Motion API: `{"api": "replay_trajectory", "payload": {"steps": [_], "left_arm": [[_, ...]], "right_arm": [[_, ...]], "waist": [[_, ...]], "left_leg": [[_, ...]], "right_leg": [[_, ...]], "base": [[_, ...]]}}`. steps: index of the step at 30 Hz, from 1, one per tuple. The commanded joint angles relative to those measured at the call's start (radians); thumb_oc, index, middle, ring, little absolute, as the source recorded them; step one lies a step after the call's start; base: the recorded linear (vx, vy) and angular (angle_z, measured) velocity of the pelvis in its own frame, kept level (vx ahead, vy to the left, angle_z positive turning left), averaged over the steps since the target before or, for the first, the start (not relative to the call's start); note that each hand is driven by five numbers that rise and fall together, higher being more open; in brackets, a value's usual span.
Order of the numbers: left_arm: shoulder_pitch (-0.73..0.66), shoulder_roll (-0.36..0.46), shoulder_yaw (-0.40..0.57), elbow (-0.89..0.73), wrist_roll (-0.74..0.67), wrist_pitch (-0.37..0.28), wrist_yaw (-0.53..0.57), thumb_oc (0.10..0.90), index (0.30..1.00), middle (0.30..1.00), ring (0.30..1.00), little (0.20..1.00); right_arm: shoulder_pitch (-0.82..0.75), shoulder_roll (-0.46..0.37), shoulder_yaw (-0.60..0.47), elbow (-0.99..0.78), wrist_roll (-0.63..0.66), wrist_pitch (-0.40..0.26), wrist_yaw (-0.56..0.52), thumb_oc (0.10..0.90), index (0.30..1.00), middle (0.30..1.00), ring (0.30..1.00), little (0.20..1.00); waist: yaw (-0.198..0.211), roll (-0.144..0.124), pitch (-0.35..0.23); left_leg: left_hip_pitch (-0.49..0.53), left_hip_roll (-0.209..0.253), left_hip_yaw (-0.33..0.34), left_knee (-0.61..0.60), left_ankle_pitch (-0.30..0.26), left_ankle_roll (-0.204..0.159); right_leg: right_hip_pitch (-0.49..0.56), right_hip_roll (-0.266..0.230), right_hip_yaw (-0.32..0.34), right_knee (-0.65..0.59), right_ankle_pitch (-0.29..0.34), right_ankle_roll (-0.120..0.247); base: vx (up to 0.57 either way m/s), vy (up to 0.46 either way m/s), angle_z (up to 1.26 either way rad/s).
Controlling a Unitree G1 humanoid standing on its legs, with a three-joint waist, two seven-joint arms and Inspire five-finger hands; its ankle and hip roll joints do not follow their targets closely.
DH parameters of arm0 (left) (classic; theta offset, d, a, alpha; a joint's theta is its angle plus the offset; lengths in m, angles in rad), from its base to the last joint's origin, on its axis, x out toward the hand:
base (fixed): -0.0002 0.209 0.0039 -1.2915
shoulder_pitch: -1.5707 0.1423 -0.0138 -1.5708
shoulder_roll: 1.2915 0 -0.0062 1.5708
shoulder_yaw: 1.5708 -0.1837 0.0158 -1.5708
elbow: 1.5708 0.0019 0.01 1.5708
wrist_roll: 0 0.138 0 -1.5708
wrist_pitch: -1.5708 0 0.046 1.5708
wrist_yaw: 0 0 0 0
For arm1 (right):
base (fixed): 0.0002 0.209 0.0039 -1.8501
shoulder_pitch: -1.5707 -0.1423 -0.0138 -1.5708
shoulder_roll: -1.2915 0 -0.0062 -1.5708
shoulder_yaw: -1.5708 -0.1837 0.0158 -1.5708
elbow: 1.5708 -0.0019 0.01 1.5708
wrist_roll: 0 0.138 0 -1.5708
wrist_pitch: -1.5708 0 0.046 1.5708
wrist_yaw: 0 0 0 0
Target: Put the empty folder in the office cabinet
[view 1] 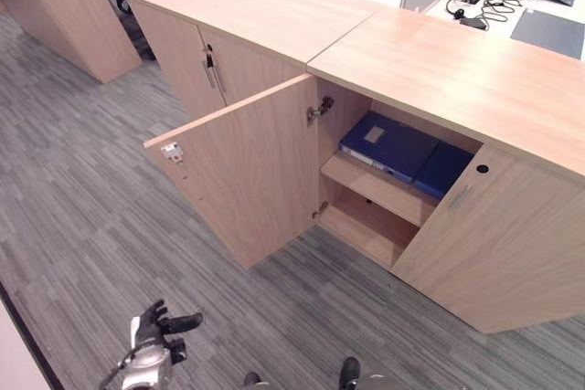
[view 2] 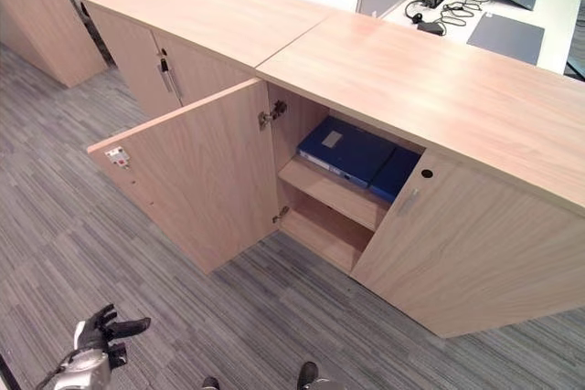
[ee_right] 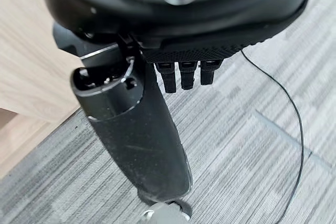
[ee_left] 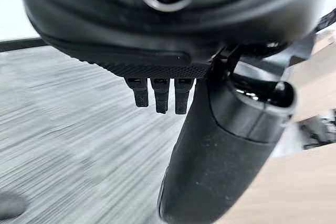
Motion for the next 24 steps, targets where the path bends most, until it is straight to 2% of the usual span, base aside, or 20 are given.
{"api": "replay_trajectory", "payload": {"steps": [1, 2, 3, 4, 6, 11, 14, 15, 17, 20, 22, 24], "left_arm": [[-0.071, 0.103, 0.044, -0.081, 0.001, -0.081, 0.048, 0.800, 0.900, 0.900, 0.900, 0.900], [-0.071, 0.103, 0.044, -0.081, 0.001, -0.081, 0.048, 0.800, 0.900, 0.900, 0.900, 0.900], [-0.082, 0.109, 0.038, -0.110, 0.019, -0.080, 0.048, 0.800, 0.900, 0.900, 0.900, 0.900], [-0.083, 0.109, 0.038, -0.110, 0.019, -0.079, 0.048, 0.800, 0.900, 0.900, 0.900, 0.900], [-0.122, 0.130, 0.021, -0.124, 0.059, -0.080, 0.053, 0.800, 0.900, 0.900, 0.900, 0.900], [-0.236, 0.183, -0.043, -0.042, 0.138, -0.059, 0.051, 0.800, 0.900, 0.900, 0.900, 0.900], [-0.367, 0.238, -0.132, 0.068, 0.212, -0.042, 0.061, 0.800, 0.900, 0.900, 0.900, 0.900], [-0.449, 0.257, -0.195, 0.099, 0.256, -0.038, 0.058, 0.800, 0.900, 0.900, 0.900, 0.900], [-0.489, 0.262, -0.236, 0.119, 0.283, -0.040, 0.049, 0.800, 0.900, 0.900, 0.900, 0.900], [-0.604, 0.246, -0.368, 0.122, 0.361, -0.063, 0.037, 0.800, 0.900, 0.900, 0.900, 0.900], [-0.626, 0.233, -0.394, 0.120, 0.377, -0.066, 0.039, 0.800, 0.900, 0.900, 0.900, 0.900], [-0.675, 0.184, -0.455, 0.120, 0.397, -0.079, 0.031, 0.800, 0.900, 0.900, 0.900, 0.900]], "right_arm": [[-0.005, -0.005, -0.009, 0.038, 0.059, -0.006, -0.012, 0.800, 0.900, 0.900, 0.900, 0.900], [-0.006, -0.005, -0.010, 0.038, 0.059, -0.006, -0.012, 0.800, 0.900, 0.900, 0.900, 0.900], [-0.007, -0.001, -0.020, 0.045, 0.058, -0.001, -0.002, 0.800, 0.900, 0.900, 0.900, 0.900], [-0.007, -0.001, -0.021, 0.045, 0.057, -0.001, -0.002, 0.800, 0.900, 0.900, 0.900, 0.900], [-0.009, 0.009, -0.006, 0.037, 0.030, 0.002, 0.014, 0.800, 0.900, 0.900, 0.900, 0.900], [-0.003, 0.029, 0.045, -0.003, -0.008, 0.004, 0.040, 0.800, 0.900, 0.900, 0.900, 0.900], [-0.001, 0.034, 0.073, -0.018, -0.014, 0.001, 0.047, 0.800, 0.900, 0.900, 0.900, 0.900], [0.002, 0.033, 0.085, -0.021, -0.015, -0.001, 0.050, 0.800, 0.900, 0.900, 0.900, 0.900], [0.003, 0.034, 0.090, -0.022, -0.014, -0.002, 0.053, 0.800, 0.900, 0.900, 0.900, 0.900], [0.018, 0.035, 0.110, -0.023, -0.009, -0.011, 0.060, 0.800, 0.900, 0.900, 0.900, 0.900], [0.022, 0.036, 0.110, -0.023, -0.006, -0.014, 0.061, 0.800, 0.900, 0.900, 0.900, 0.900], [0.034, 0.036, 0.116, -0.030, 0.000, -0.020, 0.061, 0.800, 0.900, 0.900, 0.900, 0.900]], "waist": [[-0.013, -0.003, -0.088], [-0.013, -0.003, -0.087], [-0.017, 0.000, -0.090], [-0.016, -0.002, -0.089], [-0.022, -0.008, -0.091], [-0.036, -0.030, -0.094], [-0.055, -0.045, -0.099], [-0.070, -0.052, -0.096], [-0.077, -0.058, -0.098], [-0.109, -0.074, -0.100], [-0.116, -0.078, -0.104], [-0.146, -0.091, -0.114]], "left_leg": [[-0.044, -0.061, -0.007, 0.031, -0.047, 0.006], [-0.044, -0.062, -0.007, 0.032, -0.048, 0.007], [-0.040, -0.099, -0.003, 0.040, -0.077, 0.022], [-0.039, -0.101, -0.001, 0.042, -0.078, 0.024], [-0.028, -0.147, 0.032, 0.047, -0.113, 0.050], [-0.013, -0.191, 0.084, 0.037, -0.139, 0.081], [0.000, -0.213, 0.112, 0.022, -0.150, 0.100], [0.016, -0.223, 0.131, 0.012, -0.159, 0.109], [0.019, -0.229, 0.143, 0.005, -0.159, 0.113], [0.043, -0.239, 0.174, -0.010, -0.166, 0.120], [0.045, -0.242, 0.181, -0.016, -0.164, 0.121], [0.056, -0.244, 0.201, -0.025, -0.165, 0.123]], "right_leg": [[0.066, -0.070, 0.033, -0.115, -0.010, 0.150], [0.066, -0.072, 0.034, -0.116, -0.009, 0.151], [0.070, -0.103, 0.044, -0.119, 0.009, 0.168], [0.070, -0.105, 0.046, -0.119, 0.010, 0.170], [0.060, -0.153, 0.066, -0.111, 0.037, 0.195], [0.030, -0.191, 0.114, -0.102, 0.074, 0.222], [0.011, -0.201, 0.141, -0.107, 0.100, 0.238], [0.004, -0.205, 0.156, -0.107, 0.113, 0.250], [-0.004, -0.208, 0.166, -0.108, 0.122, 0.254], [-0.011, -0.213, 0.182, -0.112, 0.140, 0.267], [-0.015, -0.213, 0.188, -0.116, 0.147, 0.269], [-0.025, -0.212, 0.199, -0.118, 0.158, 0.273]], "base": [[0.05, 0.209, 0.14], [0.08, 0.430, 0.15], [0.04, 0.234, 0.04], [0.06, 0.426, -0.08], [0.03, 0.332, -0.11], [0.00, 0.209, -0.48], [0.00, 0.126, -0.36], [-0.01, 0.128, -0.38], [-0.01, 0.063, -0.37], [-0.01, 0.053, -0.36], [0.00, 0.022, -0.14], [0.01, 0.008, 0.02]]}}
